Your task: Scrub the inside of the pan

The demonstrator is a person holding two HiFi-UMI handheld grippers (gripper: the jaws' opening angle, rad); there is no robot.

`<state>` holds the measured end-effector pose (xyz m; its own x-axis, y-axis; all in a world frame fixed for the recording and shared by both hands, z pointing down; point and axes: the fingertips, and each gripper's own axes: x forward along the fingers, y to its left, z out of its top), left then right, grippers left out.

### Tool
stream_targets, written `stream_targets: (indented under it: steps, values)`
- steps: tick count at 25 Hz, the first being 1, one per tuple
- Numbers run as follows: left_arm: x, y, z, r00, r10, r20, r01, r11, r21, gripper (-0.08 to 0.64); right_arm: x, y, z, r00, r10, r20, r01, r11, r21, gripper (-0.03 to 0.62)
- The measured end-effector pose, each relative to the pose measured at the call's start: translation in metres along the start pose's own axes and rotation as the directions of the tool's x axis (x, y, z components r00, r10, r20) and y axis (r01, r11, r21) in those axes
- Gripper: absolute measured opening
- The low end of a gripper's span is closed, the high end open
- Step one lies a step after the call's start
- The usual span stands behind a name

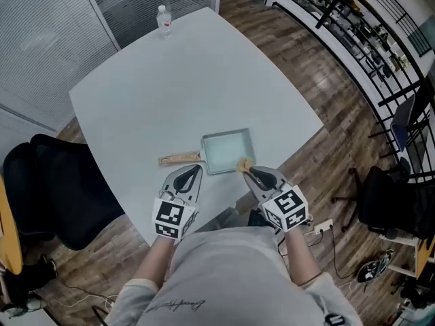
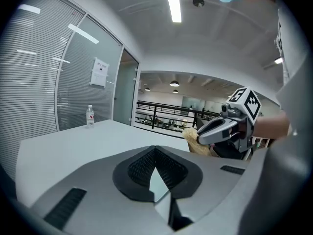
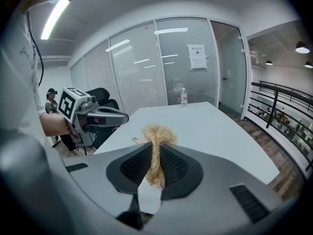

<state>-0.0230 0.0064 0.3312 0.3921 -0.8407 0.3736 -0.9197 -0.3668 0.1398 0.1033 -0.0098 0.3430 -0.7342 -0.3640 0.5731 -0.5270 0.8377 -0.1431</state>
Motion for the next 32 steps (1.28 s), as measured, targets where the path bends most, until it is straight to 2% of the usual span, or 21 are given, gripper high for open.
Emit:
stream_targets:
  steps: [9, 16, 21, 28, 32]
  values:
    - [0.013, 0.028, -0.009, 0.997, 0.045, -0.058, -0.043, 0.999, 0.024, 0.011, 0.022, -0.021, 0.0, 0.997, 0.048, -0.057, -0.051, 0.997, -0.051, 0.064]
    - [0.016, 0.052, -0.033, 0.983, 0.075, -0.165, -0.051, 0.989, 0.14, 0.011, 0.047, -0.027, -0.005, 0.989, 0.078, -0.129, -0.095, 0.988, -0.126, 0.066]
    - [0.024, 0.063, -0.051, 0.963, 0.07, -0.261, -0.013, 0.977, 0.214, 0.011, 0.064, -0.033, -0.006, 0.982, 0.087, -0.167, -0.115, 0.98, -0.164, 0.064]
    - [0.045, 0.08, -0.078, 0.931, 0.073, -0.356, 0.055, 0.94, 0.337, 0.011, 0.087, -0.046, -0.018, 0.971, 0.121, -0.205, -0.154, 0.976, -0.155, 0.064]
    - [0.051, 0.079, -0.097, 0.899, 0.025, -0.438, 0.152, 0.919, 0.363, 0.012, 0.093, -0.05, -0.03, 0.961, 0.137, -0.241, -0.178, 0.971, -0.158, 0.065]
